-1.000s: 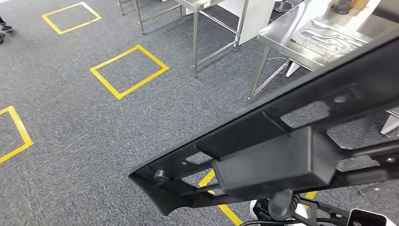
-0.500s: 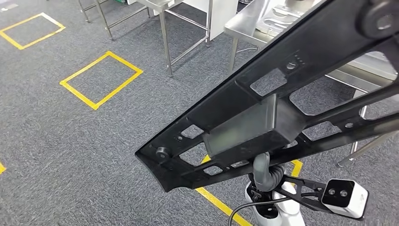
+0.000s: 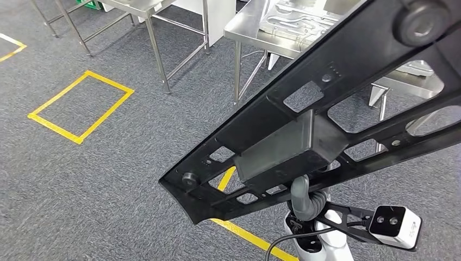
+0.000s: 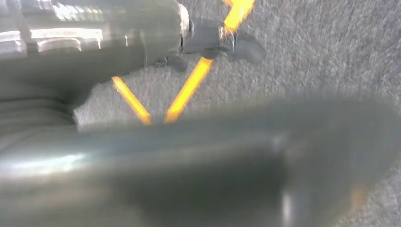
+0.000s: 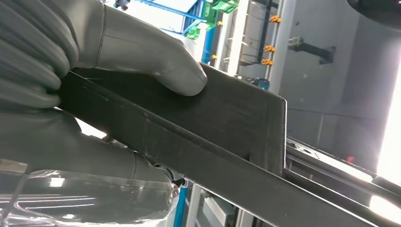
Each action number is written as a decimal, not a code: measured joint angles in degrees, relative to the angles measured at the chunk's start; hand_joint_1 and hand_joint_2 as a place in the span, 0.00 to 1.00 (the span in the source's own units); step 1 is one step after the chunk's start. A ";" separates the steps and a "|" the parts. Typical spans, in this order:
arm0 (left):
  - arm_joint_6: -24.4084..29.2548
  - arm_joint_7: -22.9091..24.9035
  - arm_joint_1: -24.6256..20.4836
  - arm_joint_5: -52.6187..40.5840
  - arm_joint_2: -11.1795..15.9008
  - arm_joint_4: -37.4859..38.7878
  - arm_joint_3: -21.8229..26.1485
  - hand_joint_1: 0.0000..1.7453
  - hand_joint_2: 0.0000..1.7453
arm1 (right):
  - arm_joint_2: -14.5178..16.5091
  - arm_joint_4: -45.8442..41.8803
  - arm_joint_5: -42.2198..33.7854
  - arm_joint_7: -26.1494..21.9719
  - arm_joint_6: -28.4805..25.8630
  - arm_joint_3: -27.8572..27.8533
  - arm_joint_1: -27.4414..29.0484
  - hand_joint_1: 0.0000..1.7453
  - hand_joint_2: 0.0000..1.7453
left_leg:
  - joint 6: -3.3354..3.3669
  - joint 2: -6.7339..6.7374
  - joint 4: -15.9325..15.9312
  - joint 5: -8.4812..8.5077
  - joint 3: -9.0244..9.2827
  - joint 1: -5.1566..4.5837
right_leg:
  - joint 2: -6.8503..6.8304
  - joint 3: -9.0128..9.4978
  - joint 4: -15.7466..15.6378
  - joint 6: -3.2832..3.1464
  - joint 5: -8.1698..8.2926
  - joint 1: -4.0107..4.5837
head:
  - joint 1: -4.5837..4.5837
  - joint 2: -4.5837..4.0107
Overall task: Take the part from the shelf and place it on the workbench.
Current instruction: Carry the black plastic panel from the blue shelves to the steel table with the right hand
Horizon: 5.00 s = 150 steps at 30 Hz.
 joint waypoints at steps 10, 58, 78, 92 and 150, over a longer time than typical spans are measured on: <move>0.00 0.02 0.08 0.02 -0.20 0.01 -0.19 0.00 0.00 | -0.75 -0.01 0.05 0.00 -0.01 0.02 0.14 1.00 1.00 | 1.02 5.78 -0.53 -0.61 1.05 -0.33 | -8.05 -3.52 6.25 0.75 -0.94 -0.17 | 0.02 -0.01; -4.48 -1.68 0.22 2.29 0.24 0.05 -0.38 0.00 0.00 | -1.06 -1.43 1.57 0.01 -4.33 0.11 1.25 1.00 1.00 | -0.99 2.88 9.90 -3.18 -4.28 -0.29 | -5.70 0.84 -0.69 -1.89 0.11 0.21 | -0.01 -0.01; -4.15 -1.64 0.12 2.33 0.56 0.11 -0.42 0.00 0.00 | -1.11 -1.23 0.78 0.02 -2.76 -1.58 2.05 1.00 1.00 | 0.18 2.75 -1.46 -6.78 8.75 -0.68 | -6.32 -5.78 1.40 -0.45 3.96 0.40 | 0.00 0.00; -3.32 -1.68 0.46 2.51 0.87 0.24 -0.45 0.00 0.00 | -0.88 -0.36 0.73 0.02 -1.89 -1.72 1.78 1.00 1.00 | 0.76 2.50 1.89 1.52 -4.13 -1.25 | -5.11 5.20 0.00 -1.50 -4.40 0.62 | -0.02 0.00; -4.40 -4.42 0.38 5.91 0.61 0.33 -0.80 0.00 0.00 | -5.87 10.33 44.99 10.48 -50.66 -5.66 -11.42 1.00 1.00 | -0.68 1.95 8.47 -2.39 -5.02 -0.49 | -5.34 3.64 -0.39 -1.47 -2.26 0.08 | -0.05 -0.01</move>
